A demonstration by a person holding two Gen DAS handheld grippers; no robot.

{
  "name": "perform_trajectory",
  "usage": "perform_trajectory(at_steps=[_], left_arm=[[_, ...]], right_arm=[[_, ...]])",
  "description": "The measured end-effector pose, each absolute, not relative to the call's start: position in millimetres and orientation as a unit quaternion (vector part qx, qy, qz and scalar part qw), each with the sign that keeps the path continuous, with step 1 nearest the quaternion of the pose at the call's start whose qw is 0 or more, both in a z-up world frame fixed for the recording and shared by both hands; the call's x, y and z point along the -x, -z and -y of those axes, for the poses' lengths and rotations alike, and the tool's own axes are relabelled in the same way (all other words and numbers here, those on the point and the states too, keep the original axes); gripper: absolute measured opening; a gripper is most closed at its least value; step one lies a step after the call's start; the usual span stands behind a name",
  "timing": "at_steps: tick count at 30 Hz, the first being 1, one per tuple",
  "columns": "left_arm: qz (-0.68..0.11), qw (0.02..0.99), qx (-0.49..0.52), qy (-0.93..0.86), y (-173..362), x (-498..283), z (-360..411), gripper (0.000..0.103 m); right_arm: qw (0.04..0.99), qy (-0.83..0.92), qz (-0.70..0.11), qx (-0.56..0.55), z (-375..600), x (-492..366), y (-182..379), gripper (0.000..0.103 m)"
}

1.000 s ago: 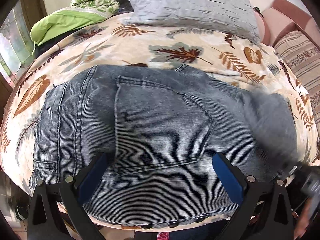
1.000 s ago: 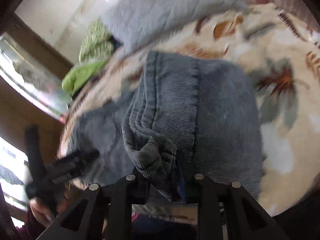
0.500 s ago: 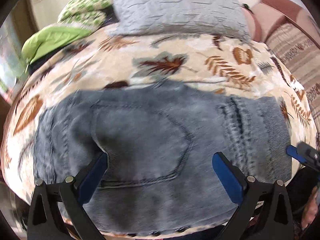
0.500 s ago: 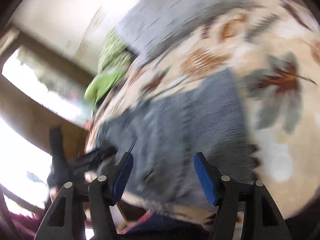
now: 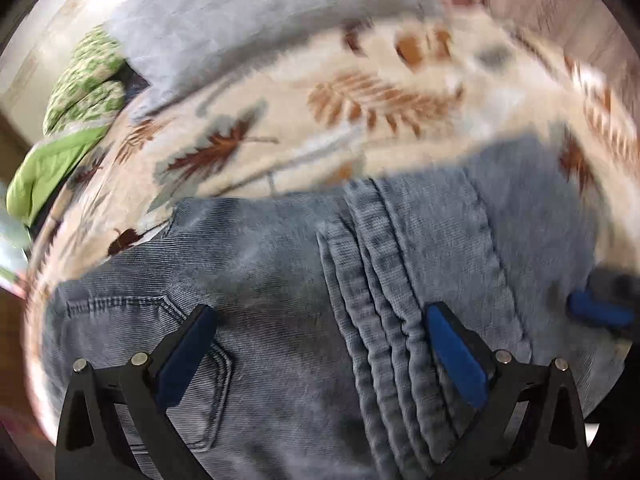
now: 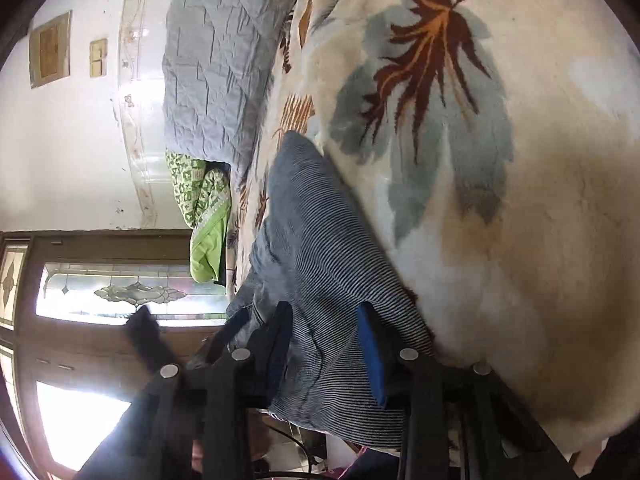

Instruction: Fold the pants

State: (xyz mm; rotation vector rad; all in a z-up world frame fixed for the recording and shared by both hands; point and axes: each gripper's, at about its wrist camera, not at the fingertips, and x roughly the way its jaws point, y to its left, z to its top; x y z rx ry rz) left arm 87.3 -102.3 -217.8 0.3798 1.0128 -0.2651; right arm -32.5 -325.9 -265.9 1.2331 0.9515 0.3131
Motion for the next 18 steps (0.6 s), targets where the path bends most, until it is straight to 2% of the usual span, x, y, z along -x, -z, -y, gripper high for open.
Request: perform_trajectory(at_steps=[6,9,10,15,18], left_arm=[[-0.518,0.835,-0.131,0.129,208.1,-91.0,82.1,0.103],[-0.500,0.848,-0.129,0.120,196.8,-69.4,58.4,0.103],[-0.485,0.856,-0.135,0.116,190.6,-57.7,45.1,0.103],[-0.438,0.885,-0.131,0.085,169.6,-16.5,-30.6,0.103],[-0.441,0.892,-0.089,0.039,159.6,-1.3,-97.8,0.103]], right_arm=[[0.743,-0.145,-0.440,-0.484,310.8,27.9,252.3,0.037],[0.764,-0.137,-0.444,-0.447,302.3,29.3,241.0,0.037],[0.782,-0.135,-0.442,-0.419,295.4,30.0,232.4,0.040],[0.873,-0.161,-0.389,-0.244,242.3,44.7,186.6,0.040],[0.877,-0.162,-0.409,-0.191,214.5,40.3,191.9,0.040]])
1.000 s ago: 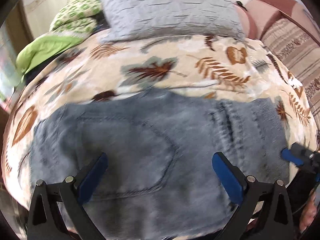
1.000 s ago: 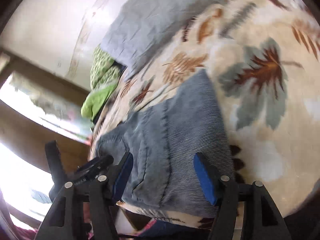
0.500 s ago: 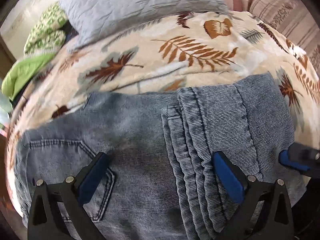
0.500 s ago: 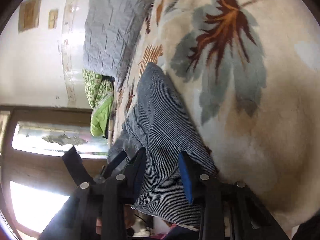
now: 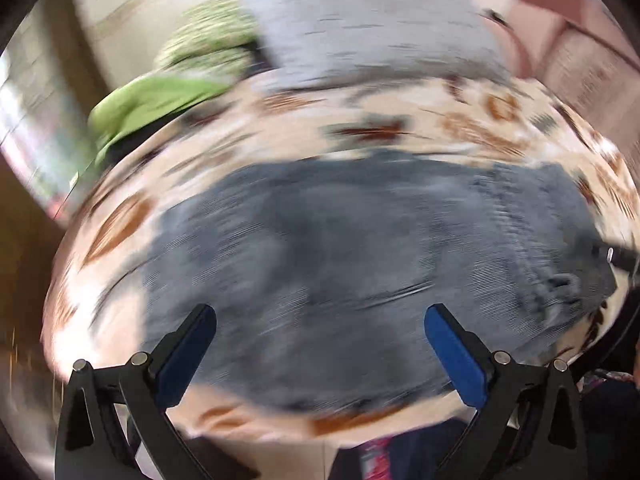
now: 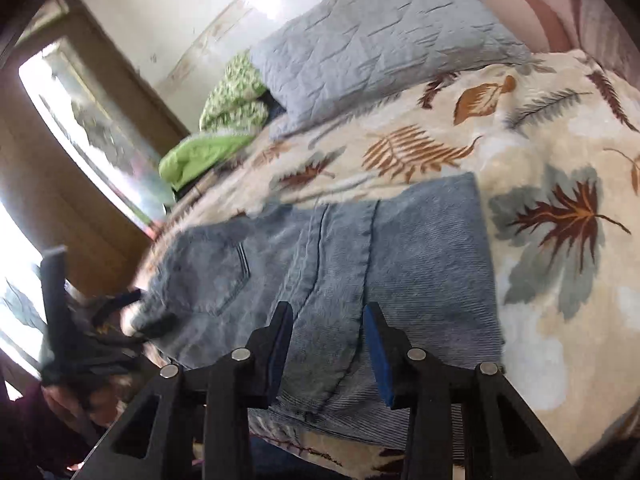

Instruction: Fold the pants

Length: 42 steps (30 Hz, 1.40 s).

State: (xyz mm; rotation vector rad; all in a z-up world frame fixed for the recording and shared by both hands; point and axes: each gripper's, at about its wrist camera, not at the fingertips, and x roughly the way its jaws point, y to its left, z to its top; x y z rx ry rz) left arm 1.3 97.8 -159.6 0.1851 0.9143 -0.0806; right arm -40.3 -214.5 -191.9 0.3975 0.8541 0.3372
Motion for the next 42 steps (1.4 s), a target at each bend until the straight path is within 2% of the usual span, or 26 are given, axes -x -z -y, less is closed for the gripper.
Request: perform_trajectory(at_steps=[3,6,10,15,22,26,28,30,32,34,37,39,42], left_arm=[[-0.450,0.893,-0.031,-0.012,155.3,8.7,-164.2,0.103],[-0.469,0.881,0.027,-0.051,161.8,17.4,-218.8,0.103],[-0.487,0.865,0.108,-0.053,175.6,29.8,-260.4,0.103],[-0.489,0.855,0.173,-0.008,185.2,31.6,-263.1,0.103],[-0.491,0.838,0.235,0.036,197.4,7.2,-243.4,0.103],[-0.501,0.833,0.230,0.038,212.4,-10.0,-236.0,0.103],[-0.513,0.826,0.232,0.034,225.2,-18.5,-233.6,0.098],[-0.505,0.830,0.235,0.027,226.7,-22.0,-233.3,0.098],[-0.492,0.840,0.226,0.029,220.6,-25.9,-230.3,0.090],[-0.489,0.844,0.220,0.026,215.5,-30.9,-228.1,0.074],[-0.484,0.842,0.235,0.035,212.6,-37.8,-227.0,0.058],[-0.482,0.844,0.234,0.033,211.9,-40.6,-223.5,0.054],[-0.479,0.847,0.228,0.031,211.5,-44.5,-218.4,0.053]], right_arm=[[0.854,-0.154,-0.470,-0.158,196.0,30.5,216.0,0.041],[0.870,-0.145,-0.458,-0.109,183.9,34.6,210.9,0.043],[0.873,-0.144,-0.447,-0.130,187.8,38.9,206.8,0.045],[0.891,-0.170,-0.406,-0.109,165.7,46.3,185.0,0.045],[0.882,-0.206,-0.418,-0.070,124.0,37.3,184.4,0.045],[0.873,-0.220,-0.431,-0.055,105.4,24.7,196.4,0.044],[0.859,-0.229,-0.456,-0.044,97.7,19.7,212.3,0.046],[0.870,-0.235,-0.432,-0.021,94.2,26.2,216.7,0.047],[0.872,-0.245,-0.423,0.000,92.7,31.1,217.8,0.047],[0.872,-0.252,-0.420,0.003,94.0,32.4,218.9,0.047],[0.873,-0.257,-0.415,-0.012,98.2,33.7,220.2,0.047],[0.872,-0.260,-0.415,-0.017,99.7,33.5,220.8,0.047],[0.871,-0.262,-0.415,-0.029,102.3,33.1,220.3,0.047]])
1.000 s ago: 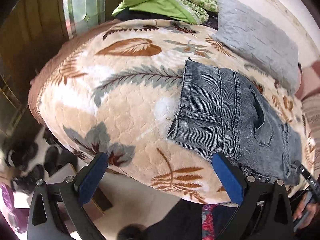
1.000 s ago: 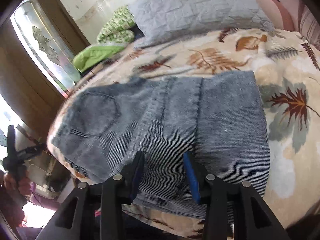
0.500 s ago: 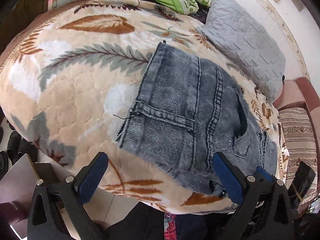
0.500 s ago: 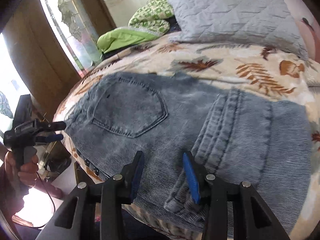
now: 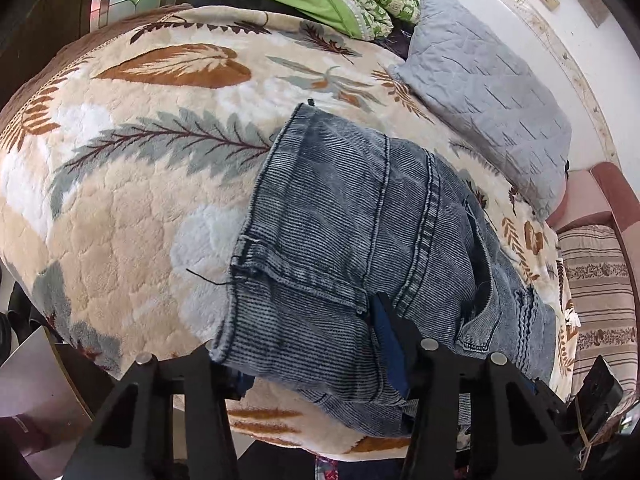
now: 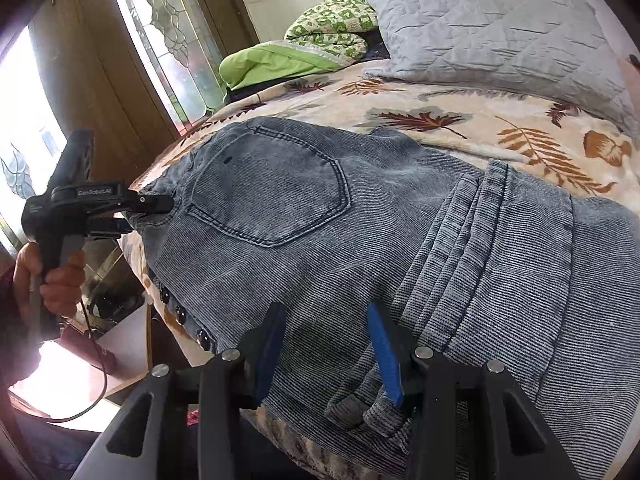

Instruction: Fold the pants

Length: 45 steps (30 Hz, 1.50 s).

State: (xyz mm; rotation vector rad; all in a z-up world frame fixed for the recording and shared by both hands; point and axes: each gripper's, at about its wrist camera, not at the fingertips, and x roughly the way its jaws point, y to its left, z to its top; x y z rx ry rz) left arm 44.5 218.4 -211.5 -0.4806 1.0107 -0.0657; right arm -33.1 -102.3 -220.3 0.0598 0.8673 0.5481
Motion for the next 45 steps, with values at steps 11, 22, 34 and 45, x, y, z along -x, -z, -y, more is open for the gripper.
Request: perform_trajectory(at_steps=[11,22,34,45], left_arm=[[-0.474,0.864,0.170,0.016,197.1,-46.6,-196.9,0.023],[-0.427,0.898,0.102,0.038,139.5,-25.4,-170.2,0.020],[-0.392,0.915,0.066,0.075,109.9,-12.9,-146.4,0.020],[-0.358,0.926,0.005,0.124,82.9,6.2,-103.7,0.020]], right_arm=[[0.866,-0.264,-0.419,-0.064,108.9,33.3,215.9,0.047],[0.865,-0.251,-0.427,-0.078,116.3,27.9,211.1,0.047],[0.858,-0.258,-0.430,-0.112,90.8,-28.8,196.1,0.030],[0.841,-0.267,-0.466,-0.065,69.8,-42.5,222.3,0.027]])
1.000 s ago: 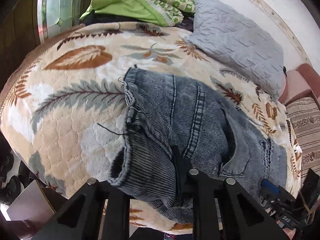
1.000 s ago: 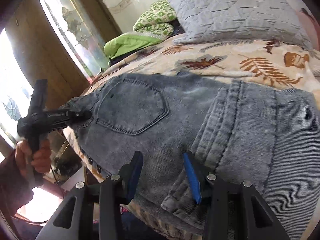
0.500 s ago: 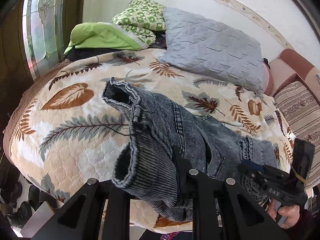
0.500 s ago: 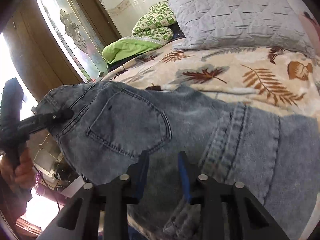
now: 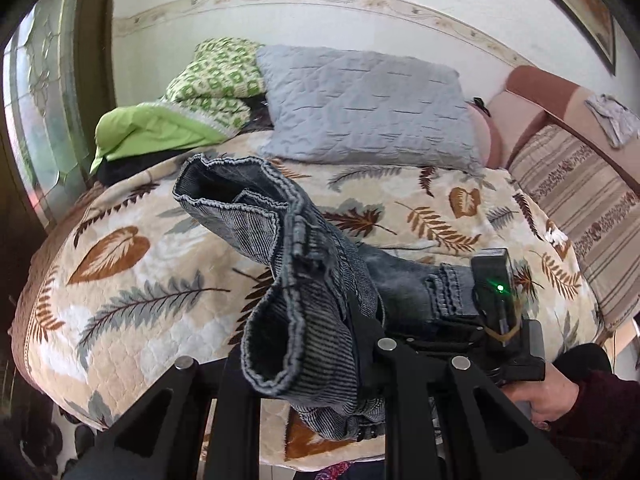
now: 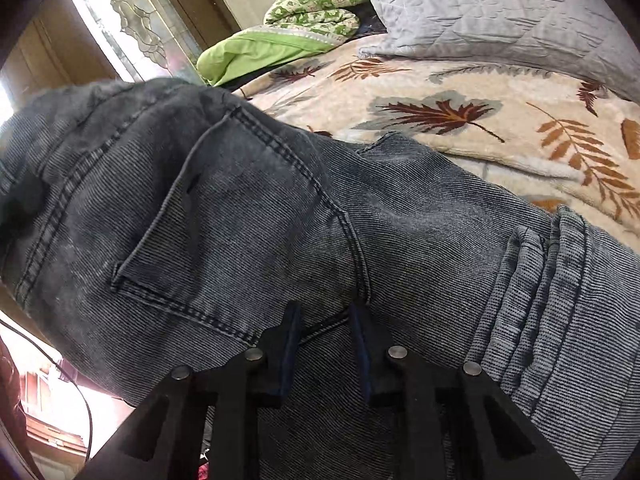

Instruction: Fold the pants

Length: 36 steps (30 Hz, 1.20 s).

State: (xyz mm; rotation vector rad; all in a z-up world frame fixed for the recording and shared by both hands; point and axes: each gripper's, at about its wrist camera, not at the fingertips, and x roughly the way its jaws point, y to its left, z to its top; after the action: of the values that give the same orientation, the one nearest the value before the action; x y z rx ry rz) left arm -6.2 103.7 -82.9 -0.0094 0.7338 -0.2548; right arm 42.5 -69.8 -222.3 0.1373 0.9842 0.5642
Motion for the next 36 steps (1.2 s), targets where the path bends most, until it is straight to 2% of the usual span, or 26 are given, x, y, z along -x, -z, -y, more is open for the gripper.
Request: perform_trajectory(at_steps=[5,10,16,23,29,30,31,33,34,36], left_arm=[[-0.356,0.923,-0.021,0.144,73.8,12.0,-72.0,0.020],[-0.356,0.917,-0.054,0.174,64.0,16.0,-29.1,0.020],[-0.366,0.898,-0.111,0.219,64.9,13.1,49.6,0.019],[-0.402,0.854,-0.172,0.281,116.6,9.1,160.6,0.018],[-0.431,0.821,-0.238,0.289,171.3,19.6,208.2,0.020],[-0.434,0.818,-0.233,0.296,170.5,21.7,207.7,0.030],[-0.437,0.815,-0.221,0.311,165.7,23.4,207.4,0.045],[-0.428,0.810,-0.201,0.347,146.6,30.1,206.0,0.062],[-0.410,0.817,-0.204,0.350,135.3,34.0,201.8,0.066],[-0.364,0.839,-0.221,0.338,113.2,43.8,190.5,0.068]], right_arm=[[0.823,-0.280,-0.472,-0.147,101.4,-39.2,209.9,0.026],[0.850,-0.245,-0.418,-0.207,174.6,-21.2,173.6,0.026],[0.896,-0.124,-0.331,-0.270,290.1,12.3,137.1,0.029],[0.877,-0.016,-0.319,-0.360,385.9,27.4,154.7,0.030],[0.871,-0.017,-0.312,-0.380,413.5,39.3,156.0,0.030],[0.872,-0.022,-0.310,-0.379,413.6,40.9,154.6,0.030],[0.873,-0.025,-0.310,-0.375,413.7,42.2,153.8,0.030],[0.875,-0.029,-0.312,-0.368,411.7,41.8,153.3,0.030],[0.875,-0.031,-0.315,-0.368,409.7,39.7,153.8,0.030],[0.875,-0.037,-0.315,-0.365,405.5,36.1,155.3,0.030]])
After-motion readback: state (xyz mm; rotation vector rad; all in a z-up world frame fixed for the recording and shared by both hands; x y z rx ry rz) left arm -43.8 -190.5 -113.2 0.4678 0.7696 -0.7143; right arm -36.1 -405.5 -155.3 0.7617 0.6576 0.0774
